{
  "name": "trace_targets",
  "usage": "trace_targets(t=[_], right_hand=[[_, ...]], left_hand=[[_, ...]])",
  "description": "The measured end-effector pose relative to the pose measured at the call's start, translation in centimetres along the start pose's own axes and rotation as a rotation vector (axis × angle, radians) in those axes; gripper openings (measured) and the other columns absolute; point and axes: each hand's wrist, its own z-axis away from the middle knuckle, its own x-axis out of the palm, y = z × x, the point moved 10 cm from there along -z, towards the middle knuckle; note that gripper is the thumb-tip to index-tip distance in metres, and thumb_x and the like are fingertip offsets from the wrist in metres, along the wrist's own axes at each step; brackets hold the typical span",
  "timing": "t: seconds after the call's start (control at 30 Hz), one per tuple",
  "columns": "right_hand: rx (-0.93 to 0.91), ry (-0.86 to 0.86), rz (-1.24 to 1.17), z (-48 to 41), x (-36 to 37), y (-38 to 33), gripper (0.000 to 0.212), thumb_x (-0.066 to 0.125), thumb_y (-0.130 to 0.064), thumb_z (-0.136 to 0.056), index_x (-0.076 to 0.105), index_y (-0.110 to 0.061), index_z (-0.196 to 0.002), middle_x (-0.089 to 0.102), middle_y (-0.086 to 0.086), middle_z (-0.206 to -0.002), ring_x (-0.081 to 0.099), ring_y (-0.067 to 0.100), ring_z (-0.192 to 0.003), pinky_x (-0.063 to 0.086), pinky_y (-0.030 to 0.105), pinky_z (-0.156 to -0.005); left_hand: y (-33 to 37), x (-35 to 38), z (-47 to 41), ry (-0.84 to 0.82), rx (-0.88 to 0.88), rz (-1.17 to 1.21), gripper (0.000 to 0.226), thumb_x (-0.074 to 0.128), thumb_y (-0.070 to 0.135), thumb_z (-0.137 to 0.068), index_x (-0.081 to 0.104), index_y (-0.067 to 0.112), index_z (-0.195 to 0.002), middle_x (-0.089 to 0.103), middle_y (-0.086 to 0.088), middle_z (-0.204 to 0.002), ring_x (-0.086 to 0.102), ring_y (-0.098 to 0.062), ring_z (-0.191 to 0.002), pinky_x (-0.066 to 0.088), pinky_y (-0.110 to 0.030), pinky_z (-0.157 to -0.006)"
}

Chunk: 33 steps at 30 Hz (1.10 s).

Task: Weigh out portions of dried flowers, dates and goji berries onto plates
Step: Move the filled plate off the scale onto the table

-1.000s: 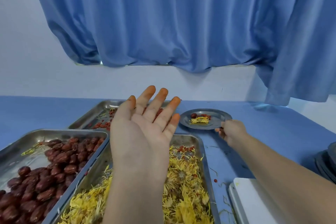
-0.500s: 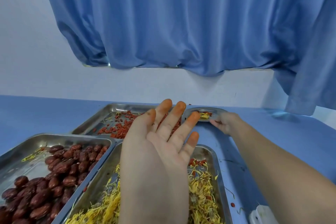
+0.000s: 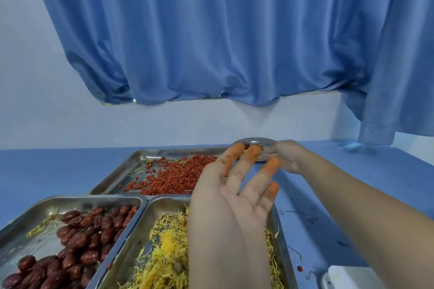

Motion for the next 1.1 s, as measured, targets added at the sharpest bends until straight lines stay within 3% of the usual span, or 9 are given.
trace_targets(t=[0.1,0.23,0.37,0.53,0.63,0.73,0.87,0.97,1.1], right_hand=[[-0.084,-0.108,-0.085,4.4,1.1,-3.7,0.021,0.056,0.003,-0.090,0.051,0.001,-0.110,0.063,0.019,-0.103,0.068,0.025,-0.090,0.055,0.027,-0.071],[-0.201,-0.162,-0.217,11.7,0.5,-7.5,0.017,0.057,0.009,-0.086,0.053,0.006,-0.103,0.058,0.028,-0.111,0.067,0.037,-0.096,0.058,0.035,-0.078],[-0.243,-0.173,-0.263,19.2,-2.5,-8.3,0.030,0.055,0.006,-0.087,0.050,0.008,-0.116,0.059,0.031,-0.116,0.067,0.037,-0.100,0.057,0.037,-0.084],[-0.356,-0.031,-0.181,27.5,-9.8,-7.7,0.027,0.055,0.004,-0.089,0.055,0.004,-0.115,0.065,0.030,-0.109,0.068,0.037,-0.098,0.058,0.036,-0.082],[-0.441,0.194,0.003,31.7,-15.5,-5.2,0.020,0.057,0.002,-0.089,0.061,-0.004,-0.107,0.070,0.021,-0.103,0.070,0.030,-0.091,0.058,0.032,-0.078],[-0.534,0.472,0.461,35.8,-20.4,-2.3,0.024,0.060,-0.001,-0.087,0.065,-0.021,-0.099,0.072,-0.002,-0.097,0.067,0.009,-0.092,0.050,0.024,-0.084],[-0.664,0.697,0.839,39.5,-23.8,-0.4,0.027,0.061,-0.003,-0.084,0.067,-0.028,-0.094,0.067,-0.020,-0.099,0.060,0.001,-0.096,0.040,0.010,-0.083],[-0.646,0.738,0.987,39.9,-25.3,-0.1,0.021,0.063,-0.010,-0.083,0.069,-0.022,-0.099,0.066,-0.013,-0.101,0.060,0.011,-0.101,0.038,0.021,-0.086],[-0.462,0.587,1.171,38.4,-24.9,1.4,0.022,0.060,-0.028,-0.086,0.067,-0.023,-0.106,0.065,-0.013,-0.105,0.056,0.013,-0.106,0.042,0.026,-0.088]], left_hand=[[0.4,1.4,0.7,-0.096,-0.067,0.035,0.029,0.043,0.027,-0.097,0.068,0.013,-0.096,0.076,-0.007,-0.099,0.075,-0.029,-0.077,0.049,-0.040,-0.072],[-0.5,2.6,2.2,-0.090,-0.057,-0.017,0.028,0.042,0.026,-0.097,0.067,0.013,-0.098,0.076,-0.008,-0.102,0.074,-0.029,-0.085,0.050,-0.038,-0.076],[-4.2,4.3,3.6,-0.124,-0.139,-0.100,0.026,0.044,0.025,-0.097,0.067,0.013,-0.103,0.075,-0.008,-0.107,0.074,-0.029,-0.090,0.050,-0.037,-0.074],[-10.4,5.9,5.5,-0.206,-0.285,-0.257,0.027,0.046,0.026,-0.097,0.069,0.013,-0.105,0.075,-0.008,-0.106,0.074,-0.029,-0.088,0.050,-0.037,-0.070],[-12.7,6.6,7.0,-0.296,-0.274,-0.412,0.026,0.048,0.025,-0.095,0.068,0.014,-0.107,0.075,-0.005,-0.104,0.074,-0.028,-0.088,0.050,-0.037,-0.071],[-13.6,7.5,8.6,-0.355,-0.202,-0.536,0.023,0.051,0.023,-0.092,0.070,0.017,-0.103,0.076,-0.002,-0.101,0.074,-0.024,-0.089,0.049,-0.035,-0.071],[-13.3,8.6,10.3,-0.344,-0.075,-0.516,0.026,0.051,0.013,-0.090,0.075,0.019,-0.082,0.076,-0.003,-0.093,0.074,-0.023,-0.082,0.048,-0.034,-0.069],[-12.5,8.6,10.9,-0.325,0.015,-0.473,0.032,0.050,0.012,-0.092,0.076,0.020,-0.074,0.075,-0.003,-0.090,0.073,-0.023,-0.078,0.047,-0.034,-0.067],[-12.3,6.8,10.1,-0.260,-0.038,-0.389,0.022,0.047,0.018,-0.094,0.069,0.014,-0.094,0.073,-0.005,-0.092,0.072,-0.024,-0.077,0.046,-0.035,-0.068]])
